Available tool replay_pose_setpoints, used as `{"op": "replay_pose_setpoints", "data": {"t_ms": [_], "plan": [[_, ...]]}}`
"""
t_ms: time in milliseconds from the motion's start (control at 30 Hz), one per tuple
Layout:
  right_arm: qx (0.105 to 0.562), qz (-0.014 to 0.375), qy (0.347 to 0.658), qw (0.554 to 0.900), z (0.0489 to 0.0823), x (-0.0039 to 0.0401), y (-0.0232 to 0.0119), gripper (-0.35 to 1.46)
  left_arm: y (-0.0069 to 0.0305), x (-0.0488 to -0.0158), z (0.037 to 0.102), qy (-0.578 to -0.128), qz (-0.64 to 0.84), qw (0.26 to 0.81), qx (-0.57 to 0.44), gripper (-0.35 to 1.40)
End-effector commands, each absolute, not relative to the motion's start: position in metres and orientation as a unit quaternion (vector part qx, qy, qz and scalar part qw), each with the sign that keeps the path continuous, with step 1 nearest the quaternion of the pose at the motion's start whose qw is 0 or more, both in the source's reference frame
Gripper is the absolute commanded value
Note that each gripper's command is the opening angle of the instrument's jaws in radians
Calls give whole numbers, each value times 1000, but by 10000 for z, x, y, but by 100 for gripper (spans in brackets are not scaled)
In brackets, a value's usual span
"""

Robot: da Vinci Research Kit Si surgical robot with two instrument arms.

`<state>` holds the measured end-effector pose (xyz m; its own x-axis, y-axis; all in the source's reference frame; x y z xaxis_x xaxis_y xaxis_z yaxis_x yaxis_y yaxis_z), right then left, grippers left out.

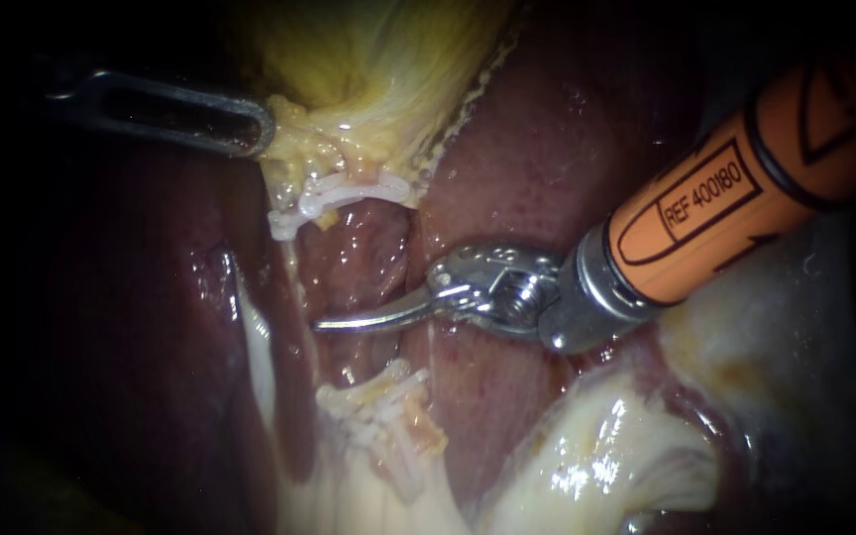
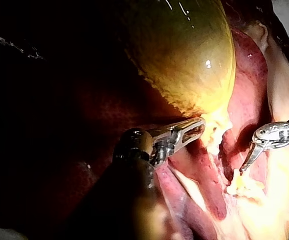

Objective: Go back from the cut right tube

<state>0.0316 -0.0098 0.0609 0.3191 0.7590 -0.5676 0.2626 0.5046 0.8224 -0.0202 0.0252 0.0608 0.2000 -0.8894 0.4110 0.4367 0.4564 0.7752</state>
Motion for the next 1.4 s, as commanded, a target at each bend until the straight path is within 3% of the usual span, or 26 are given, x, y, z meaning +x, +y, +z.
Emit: {"op": "replay_pose_setpoints", "data": {"t_ms": [33, 167, 200, 233, 267, 333, 467, 700, 800, 933, 1067, 1167, 1400], "plan": [[462, 186, 553, 668, 609, 316, -97, -35, 251, -202, 608, -441, -453, 731, 257, -35], [463, 186, 554, 666, 608, 314, -95, -35, 251, -202, 608, -441, -453, 731, 257, -35], [463, 187, 556, 664, 608, 315, -93, -1, 251, -202, 608, -441, -453, 731, 257, -35], [457, 194, 558, 665, 608, 317, -92, 49, 251, -202, 608, -441, -453, 731, 257, -35], [448, 203, 560, 667, 608, 318, -91, 118, 251, -203, 608, -441, -453, 731, 257, -35], [421, 232, 565, 671, 608, 322, -90, 140, 251, -203, 608, -441, -454, 731, 257, -35], [403, 253, 566, 673, 609, 322, -89, 145, 251, -202, 608, -441, -453, 731, 257, -35], [395, 242, 574, 676, 599, 299, -81, 145, 250, -202, 609, -441, -453, 731, 257, -35], [336, 225, 569, 717, 584, 278, -77, 145, 250, -203, 610, -441, -452, 731, 258, -35], [263, 186, 492, 809, 562, 249, -74, 145, 249, -203, 610, -441, -452, 731, 258, -35], [218, 151, 405, 875, 545, 227, -78, 145, 249, -203, 610, -441, -452, 731, 257, -35], [202, 144, 365, 897, 533, 213, -87, 145, 249, -203, 610, -441, -452, 731, 257, -35], [176, 134, 329, 918, 513, 202, -96, 145, 248, -203, 610, -442, -452, 731, 258, -35]]}}
